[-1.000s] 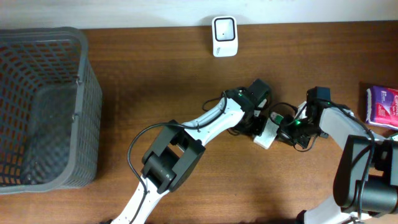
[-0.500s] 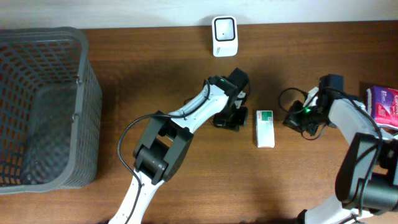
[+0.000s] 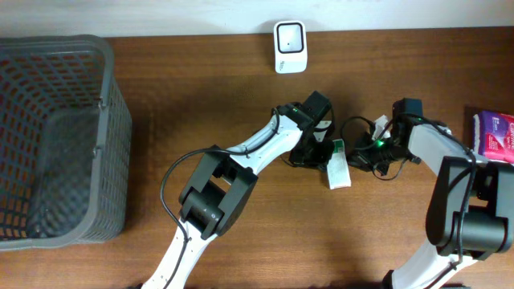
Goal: Scan the item barcode
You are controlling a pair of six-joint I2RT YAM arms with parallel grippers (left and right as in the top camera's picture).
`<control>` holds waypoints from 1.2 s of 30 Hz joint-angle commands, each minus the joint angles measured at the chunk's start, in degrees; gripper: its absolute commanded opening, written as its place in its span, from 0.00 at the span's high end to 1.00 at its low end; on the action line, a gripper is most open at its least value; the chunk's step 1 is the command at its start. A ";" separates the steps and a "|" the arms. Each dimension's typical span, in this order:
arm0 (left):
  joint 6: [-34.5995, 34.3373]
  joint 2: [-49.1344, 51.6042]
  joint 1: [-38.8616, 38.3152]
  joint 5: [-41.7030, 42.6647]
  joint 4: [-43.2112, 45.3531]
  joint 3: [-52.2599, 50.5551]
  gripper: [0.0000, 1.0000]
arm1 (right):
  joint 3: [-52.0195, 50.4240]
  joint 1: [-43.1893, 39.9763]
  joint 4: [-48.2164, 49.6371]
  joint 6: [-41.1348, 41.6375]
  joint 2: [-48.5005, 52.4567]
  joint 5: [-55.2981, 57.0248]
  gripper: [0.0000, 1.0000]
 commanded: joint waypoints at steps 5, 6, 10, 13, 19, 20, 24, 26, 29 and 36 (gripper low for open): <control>0.92 3.41 -0.31 -12.85 -6.21 0.15 1.00 | 0.44 2.03 -1.03 -0.20 -0.87 -15.30 0.96; 0.90 3.41 0.52 -12.85 -7.39 0.15 1.00 | 0.44 3.02 -1.11 -0.20 -0.87 -15.26 0.96; 0.92 3.41 5.05 -12.83 -13.90 0.76 1.00 | 0.44 5.92 -0.44 0.48 -0.87 -13.33 0.96; 0.96 3.41 8.81 -12.85 -18.01 1.16 1.00 | 0.44 5.97 -0.48 0.48 -0.87 -13.33 0.96; 4.63 3.39 13.66 -17.94 -32.61 14.19 1.00 | 9.27 5.97 -10.58 -2.60 -0.94 3.93 0.96; 4.63 3.39 14.38 -18.18 -33.48 15.17 1.00 | 10.71 5.97 -11.72 -2.60 -0.94 3.91 0.96; 4.63 3.41 15.37 -18.21 -34.38 15.19 1.00 | 7.30 10.27 -9.97 -2.78 0.98 6.34 0.96; 5.44 3.41 15.28 -15.96 -34.99 15.19 1.00 | 7.82 11.02 -10.19 -2.54 0.68 9.99 0.96; 20.70 3.41 11.39 3.85 -32.65 15.19 1.00 | 14.03 3.76 -16.68 -3.63 0.57 11.02 0.96; 7.80 3.87 1.38 1.20 -20.04 14.82 1.00 | 0.81 2.16 -6.38 -5.57 1.03 5.90 0.96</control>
